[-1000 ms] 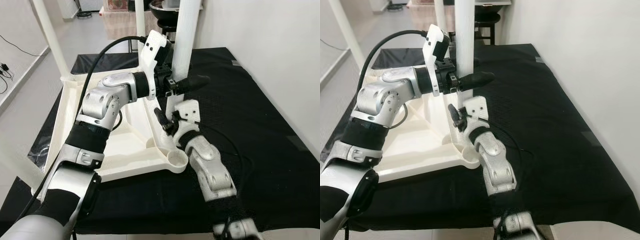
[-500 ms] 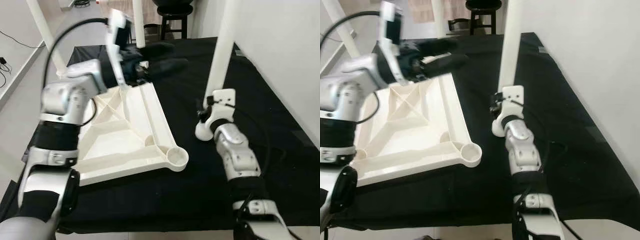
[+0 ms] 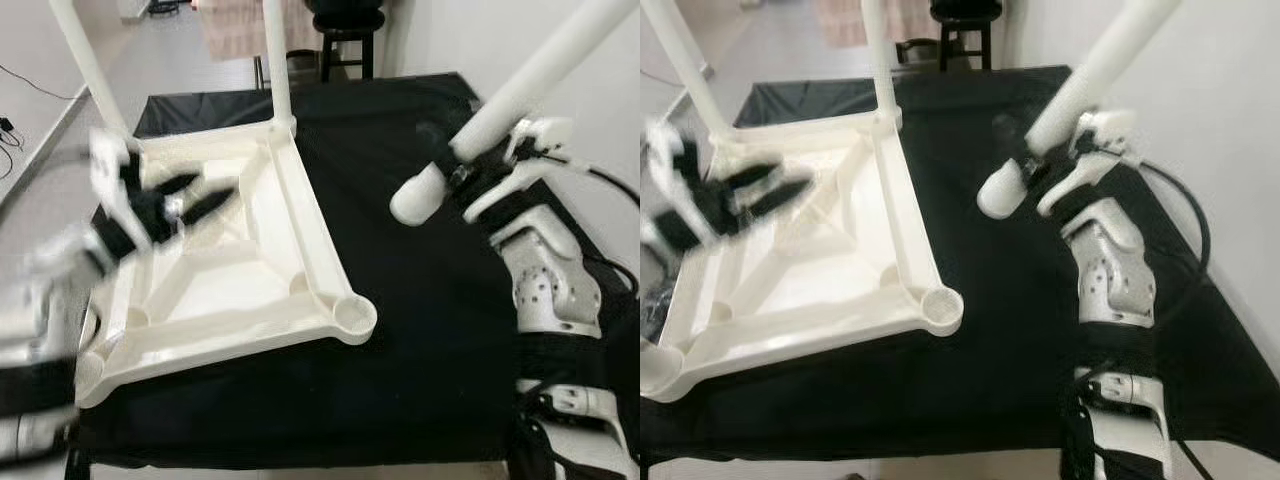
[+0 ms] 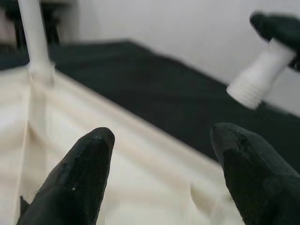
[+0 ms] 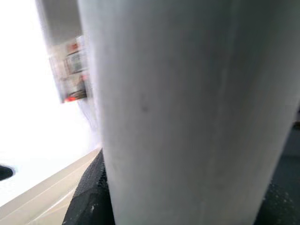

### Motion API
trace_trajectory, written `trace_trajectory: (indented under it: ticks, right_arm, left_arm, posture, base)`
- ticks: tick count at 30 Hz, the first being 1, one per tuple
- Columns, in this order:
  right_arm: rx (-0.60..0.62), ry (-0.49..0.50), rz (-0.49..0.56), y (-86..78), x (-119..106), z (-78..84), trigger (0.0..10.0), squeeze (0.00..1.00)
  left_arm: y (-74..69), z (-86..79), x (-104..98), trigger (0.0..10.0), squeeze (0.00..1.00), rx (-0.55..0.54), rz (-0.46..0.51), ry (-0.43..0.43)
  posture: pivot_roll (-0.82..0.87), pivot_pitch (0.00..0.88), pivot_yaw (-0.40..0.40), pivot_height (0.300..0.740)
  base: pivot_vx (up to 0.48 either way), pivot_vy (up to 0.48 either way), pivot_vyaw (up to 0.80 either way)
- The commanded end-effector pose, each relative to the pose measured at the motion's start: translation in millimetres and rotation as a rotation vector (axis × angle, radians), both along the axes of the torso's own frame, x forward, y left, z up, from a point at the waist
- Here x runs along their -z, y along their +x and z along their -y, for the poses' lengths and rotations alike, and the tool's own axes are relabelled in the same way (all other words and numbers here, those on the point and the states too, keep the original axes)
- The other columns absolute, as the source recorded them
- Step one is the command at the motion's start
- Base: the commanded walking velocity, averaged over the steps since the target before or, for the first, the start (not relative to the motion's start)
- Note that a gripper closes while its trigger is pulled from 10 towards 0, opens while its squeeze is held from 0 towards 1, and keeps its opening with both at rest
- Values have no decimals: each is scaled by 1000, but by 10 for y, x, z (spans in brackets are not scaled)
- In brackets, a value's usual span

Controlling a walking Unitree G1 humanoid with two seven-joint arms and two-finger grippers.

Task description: Building children table

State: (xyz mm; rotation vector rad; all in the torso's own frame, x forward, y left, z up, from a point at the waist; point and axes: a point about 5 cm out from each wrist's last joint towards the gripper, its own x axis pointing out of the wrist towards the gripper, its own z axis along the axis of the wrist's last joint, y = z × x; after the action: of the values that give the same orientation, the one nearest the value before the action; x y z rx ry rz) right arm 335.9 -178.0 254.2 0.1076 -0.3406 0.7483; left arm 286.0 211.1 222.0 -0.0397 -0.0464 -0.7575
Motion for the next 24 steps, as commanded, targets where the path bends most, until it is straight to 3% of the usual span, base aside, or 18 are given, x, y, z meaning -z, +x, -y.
trace_trajectory:
  ticks: [1, 3, 6, 14, 17, 24]
  right_arm:
    - [-277, -125, 3, -199, 117, -154, 10000, 0]
    - [-348, -152, 2, -251, 148, -173, 10000, 0]
    - [-517, -197, -38, -223, 157, -249, 10000, 0]
    - [-592, -204, -53, -201, 156, -345, 10000, 0]
    - [-621, -197, -50, -263, 188, -417, 10000, 0]
    - [-753, -229, -66, -418, 274, -417, 10000, 0]
  left_arm:
    - [-325, 193, 283, 10000, 0, 87, -113, 32]
    - [-426, 243, 347, 10000, 0, 103, -141, 31]
    - [-725, 486, 504, 10000, 0, 163, -188, 30]
    - [-877, 603, 681, 10000, 0, 128, -228, 79]
    - [-972, 612, 715, 10000, 0, 135, -248, 104]
    - [-1173, 659, 826, 10000, 0, 162, -313, 173]
  posture:
    - [63, 170, 41, 740]
    - [63, 170, 41, 740]
    - [102, 205, 35, 740]
    - [109, 223, 39, 740]
    - [108, 230, 44, 740]
    - [104, 244, 57, 740]
  base:
    - [0, 0, 0]
    - [0, 0, 0]
    - [0, 0, 0]
    - [0, 0, 0]
    - [0, -465, 0]
    - [0, -308, 707]
